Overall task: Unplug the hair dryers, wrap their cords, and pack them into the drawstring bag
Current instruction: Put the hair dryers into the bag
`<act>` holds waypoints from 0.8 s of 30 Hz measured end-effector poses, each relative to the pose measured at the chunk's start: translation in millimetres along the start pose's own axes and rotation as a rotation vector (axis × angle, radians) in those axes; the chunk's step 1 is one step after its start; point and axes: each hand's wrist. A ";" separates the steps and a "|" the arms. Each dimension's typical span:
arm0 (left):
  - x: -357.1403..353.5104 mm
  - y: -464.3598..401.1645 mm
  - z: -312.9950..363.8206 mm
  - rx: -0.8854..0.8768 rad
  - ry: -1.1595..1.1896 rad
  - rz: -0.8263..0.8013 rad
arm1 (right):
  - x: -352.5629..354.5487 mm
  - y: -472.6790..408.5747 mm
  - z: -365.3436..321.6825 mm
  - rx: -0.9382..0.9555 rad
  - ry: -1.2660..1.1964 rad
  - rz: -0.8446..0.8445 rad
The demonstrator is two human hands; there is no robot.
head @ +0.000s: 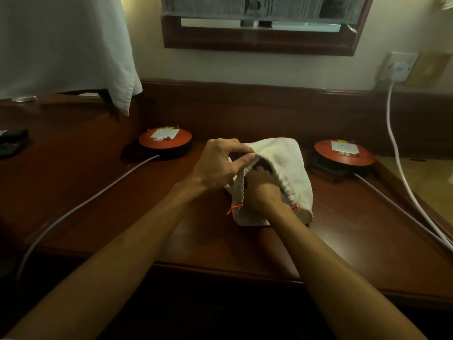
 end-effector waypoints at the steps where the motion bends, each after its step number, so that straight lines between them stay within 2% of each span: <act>1: 1.6 -0.1 -3.9 0.017 0.009 0.004 | 6.4 3.2 5.6 0.003 -0.158 0.002; 3: 4.5 -0.1 -12.3 0.063 0.039 -0.007 | 22.8 16.4 23.0 0.003 -0.443 -0.022; 4: 5.5 0.4 -15.5 0.081 0.050 -0.020 | 30.8 26.5 33.4 0.009 -0.489 -0.072; 7: 3.1 2.7 -20.5 0.105 0.102 -0.059 | 43.0 60.8 58.8 -0.025 -0.388 -0.280; 8: 0.2 3.7 -20.9 0.115 0.124 -0.077 | 41.1 69.5 61.4 -0.055 -0.340 -0.304; 13: -23.0 10.2 -14.0 0.149 0.071 -0.297 | 11.4 86.0 57.5 -0.129 -0.073 -0.054; 18: -40.6 15.9 -16.9 0.131 -0.094 -0.473 | -3.0 79.9 44.8 -0.100 0.004 -0.038; 21: -51.9 22.6 -24.3 0.162 -0.245 -0.466 | -0.4 95.1 32.1 -0.072 -0.097 0.002; 24: -64.8 30.9 -28.9 0.104 -0.406 -0.351 | 8.0 116.4 32.7 -0.126 -0.061 0.275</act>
Point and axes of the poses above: each hand's wrist, its own y-axis away from the middle knuckle, its own x-axis out of the back of the hand, z = x × y, and after that the axes turned 12 degrees about x, right-handed
